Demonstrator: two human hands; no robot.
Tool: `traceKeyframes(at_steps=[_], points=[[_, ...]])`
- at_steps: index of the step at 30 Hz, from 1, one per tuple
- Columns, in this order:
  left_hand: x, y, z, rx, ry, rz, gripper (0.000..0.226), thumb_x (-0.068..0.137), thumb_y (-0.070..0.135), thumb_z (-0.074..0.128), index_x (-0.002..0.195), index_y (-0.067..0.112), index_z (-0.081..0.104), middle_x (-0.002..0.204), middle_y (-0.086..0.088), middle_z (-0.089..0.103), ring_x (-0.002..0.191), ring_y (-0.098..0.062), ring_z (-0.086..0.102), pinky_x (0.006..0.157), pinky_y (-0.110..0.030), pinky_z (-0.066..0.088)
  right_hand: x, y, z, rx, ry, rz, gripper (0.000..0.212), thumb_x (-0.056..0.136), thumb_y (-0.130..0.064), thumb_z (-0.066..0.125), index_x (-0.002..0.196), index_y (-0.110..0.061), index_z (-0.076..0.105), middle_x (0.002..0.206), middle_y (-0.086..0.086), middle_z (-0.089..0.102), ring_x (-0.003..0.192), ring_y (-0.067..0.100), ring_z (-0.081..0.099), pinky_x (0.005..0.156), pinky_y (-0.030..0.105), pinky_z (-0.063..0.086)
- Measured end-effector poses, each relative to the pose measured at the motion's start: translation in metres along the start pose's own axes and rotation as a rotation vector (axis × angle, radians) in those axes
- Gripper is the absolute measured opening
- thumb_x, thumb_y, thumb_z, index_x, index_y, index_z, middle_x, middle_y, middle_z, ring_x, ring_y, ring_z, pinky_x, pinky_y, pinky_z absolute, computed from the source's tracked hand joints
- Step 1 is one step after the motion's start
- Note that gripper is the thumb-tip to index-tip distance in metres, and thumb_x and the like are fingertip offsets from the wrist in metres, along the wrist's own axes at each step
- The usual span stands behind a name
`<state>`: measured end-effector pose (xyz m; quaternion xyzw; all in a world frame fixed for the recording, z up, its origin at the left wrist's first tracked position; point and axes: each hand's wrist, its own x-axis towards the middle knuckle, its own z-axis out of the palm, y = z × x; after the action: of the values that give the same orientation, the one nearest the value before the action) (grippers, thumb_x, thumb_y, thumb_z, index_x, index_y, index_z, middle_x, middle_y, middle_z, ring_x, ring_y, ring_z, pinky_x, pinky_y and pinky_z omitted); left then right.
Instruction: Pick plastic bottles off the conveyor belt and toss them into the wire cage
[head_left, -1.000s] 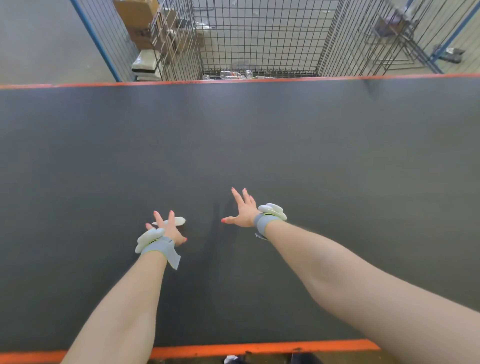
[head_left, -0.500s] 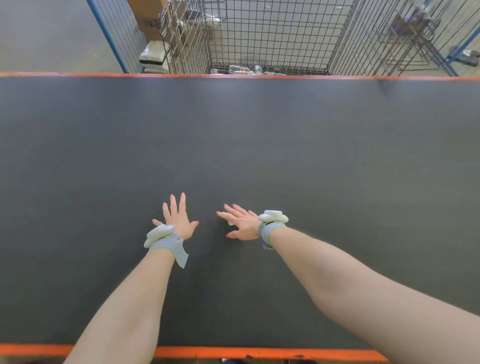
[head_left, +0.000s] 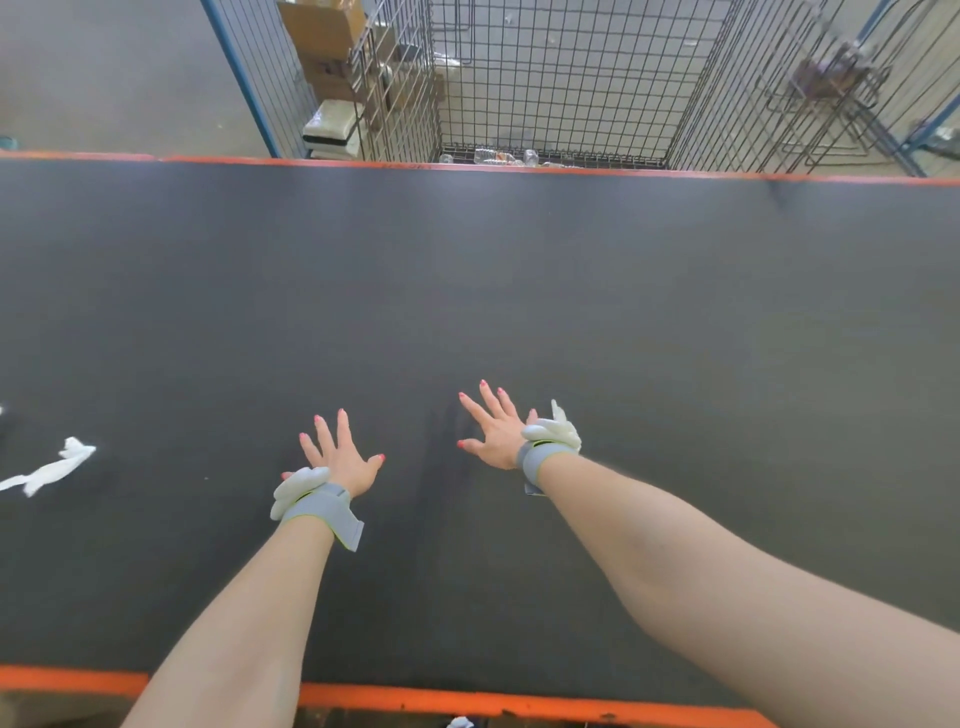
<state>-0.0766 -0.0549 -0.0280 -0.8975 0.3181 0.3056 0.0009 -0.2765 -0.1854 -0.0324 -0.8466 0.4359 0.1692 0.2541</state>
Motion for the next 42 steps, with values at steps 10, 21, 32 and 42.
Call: traceKeyframes(at_steps=[10, 21, 32, 42], points=[[-0.025, -0.054, -0.003, 0.181, 0.067, -0.125, 0.098, 0.089, 0.044, 0.059, 0.152, 0.030, -0.014, 0.158, -0.001, -0.025, 0.146, -0.027, -0.022, 0.110, -0.069, 0.005, -0.002, -0.030, 0.017, 0.016, -0.100, -0.030, 0.079, 0.094, -0.052, 0.048, 0.152, -0.043, -0.006, 0.160, -0.008, -0.021, 0.149, 0.022, -0.013, 0.118, 0.057, 0.010], [-0.028, -0.119, -0.011, 0.064, -0.030, -0.210, 0.094, 0.089, 0.036, 0.062, 0.154, 0.026, -0.006, 0.158, -0.003, -0.023, 0.147, -0.032, -0.013, 0.117, -0.056, 0.014, 0.006, -0.064, 0.024, -0.099, -0.225, -0.035, 0.078, 0.096, -0.051, 0.046, 0.153, -0.039, -0.005, 0.161, -0.003, -0.018, 0.150, 0.028, -0.008, 0.120, 0.049, 0.006], [-0.003, -0.102, -0.039, -0.005, 0.151, -0.113, 0.106, 0.083, 0.033, 0.071, 0.153, 0.030, -0.009, 0.157, -0.002, -0.026, 0.146, -0.035, -0.014, 0.117, -0.057, 0.012, 0.009, -0.095, 0.017, 0.052, -0.158, -0.101, 0.080, 0.096, -0.044, 0.052, 0.153, -0.040, -0.003, 0.162, -0.004, -0.015, 0.150, 0.028, -0.007, 0.121, 0.049, 0.009], [-0.002, -0.007, -0.016, -0.013, -0.211, 0.300, 0.069, 0.101, 0.019, 0.044, 0.154, 0.011, 0.001, 0.161, -0.010, 0.006, 0.149, -0.031, 0.006, 0.120, -0.039, 0.016, 0.008, -0.087, 0.029, 0.121, -0.131, -0.091, 0.090, 0.093, -0.038, 0.060, 0.153, -0.039, -0.006, 0.161, -0.003, -0.017, 0.150, 0.027, -0.007, 0.120, 0.050, 0.010]])
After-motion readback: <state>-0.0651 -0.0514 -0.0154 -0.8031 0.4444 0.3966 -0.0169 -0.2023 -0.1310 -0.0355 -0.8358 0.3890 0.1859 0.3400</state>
